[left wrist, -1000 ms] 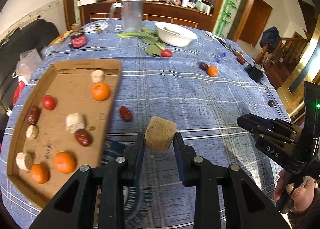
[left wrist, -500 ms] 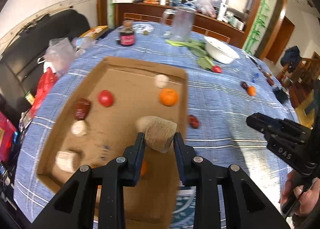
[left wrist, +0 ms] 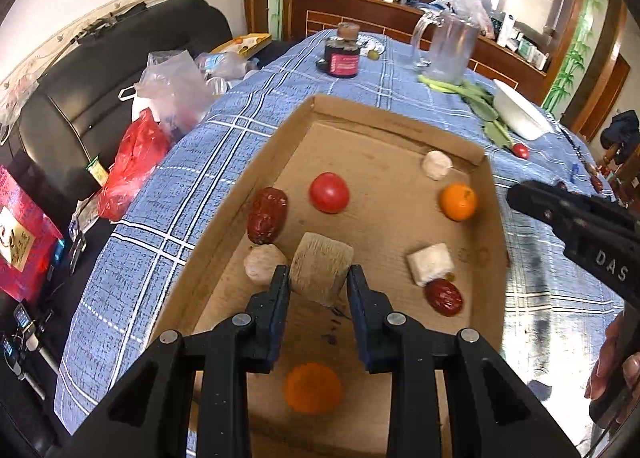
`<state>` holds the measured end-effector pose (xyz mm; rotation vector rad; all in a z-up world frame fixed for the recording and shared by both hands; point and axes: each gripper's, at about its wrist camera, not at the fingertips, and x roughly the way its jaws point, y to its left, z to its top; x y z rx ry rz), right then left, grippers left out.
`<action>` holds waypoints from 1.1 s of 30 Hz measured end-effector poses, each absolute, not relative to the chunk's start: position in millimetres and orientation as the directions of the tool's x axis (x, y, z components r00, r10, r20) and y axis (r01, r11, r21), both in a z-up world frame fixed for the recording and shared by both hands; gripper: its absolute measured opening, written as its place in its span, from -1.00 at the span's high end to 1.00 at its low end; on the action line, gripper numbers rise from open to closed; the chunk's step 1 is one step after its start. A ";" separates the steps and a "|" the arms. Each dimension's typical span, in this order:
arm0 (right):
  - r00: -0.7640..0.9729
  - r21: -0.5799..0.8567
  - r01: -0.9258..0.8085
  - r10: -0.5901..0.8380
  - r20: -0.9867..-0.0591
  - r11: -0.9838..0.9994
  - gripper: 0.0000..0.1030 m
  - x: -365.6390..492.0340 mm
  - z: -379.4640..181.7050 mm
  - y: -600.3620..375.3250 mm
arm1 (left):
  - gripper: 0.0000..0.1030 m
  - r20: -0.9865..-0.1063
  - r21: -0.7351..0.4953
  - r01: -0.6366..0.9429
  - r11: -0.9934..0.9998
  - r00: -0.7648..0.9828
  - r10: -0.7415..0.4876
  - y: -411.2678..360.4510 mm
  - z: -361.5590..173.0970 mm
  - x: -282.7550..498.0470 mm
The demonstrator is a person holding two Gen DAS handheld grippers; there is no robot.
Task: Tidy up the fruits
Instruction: 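Carry the date with the right tool while the left tool carries the cube over the tray, then open the right tool to drop the date while the left tool releases the cube in the tray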
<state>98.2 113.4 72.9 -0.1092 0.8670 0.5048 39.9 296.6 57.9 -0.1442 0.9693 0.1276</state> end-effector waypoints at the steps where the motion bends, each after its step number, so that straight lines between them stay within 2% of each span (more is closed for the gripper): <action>1: 0.529 0.110 -0.478 0.385 -0.756 0.871 0.42 103.1 70.9 122.4 | 0.45 -0.830 -0.064 -0.176 0.982 0.556 0.045 297.9 56.1 42.1; 11: 0.453 0.067 -0.557 0.370 -0.811 0.828 0.42 132.4 35.2 182.4 | 0.45 -0.846 -0.042 -0.170 0.985 0.530 0.056 296.1 41.2 62.7; 25: 0.440 0.025 -0.585 0.342 -0.830 0.811 0.42 142.0 17.9 195.3 | 0.45 -0.861 -0.030 -0.173 0.984 0.504 0.062 295.8 26.3 74.2; 27: 0.441 0.021 -0.586 0.341 -0.830 0.810 0.34 141.1 17.9 196.0 | 0.45 -0.861 -0.029 -0.171 0.985 0.504 0.062 295.6 25.9 74.1; 30: 0.448 0.013 -0.585 0.337 -0.828 0.811 0.11 138.7 19.0 197.5 | 0.45 -0.863 -0.035 -0.171 0.985 0.502 0.056 296.7 25.8 73.1; 33: 0.456 0.002 -0.583 0.329 -0.827 0.813 0.09 134.8 20.4 197.9 | 0.44 -0.864 -0.039 -0.171 0.985 0.500 0.052 297.7 26.3 71.3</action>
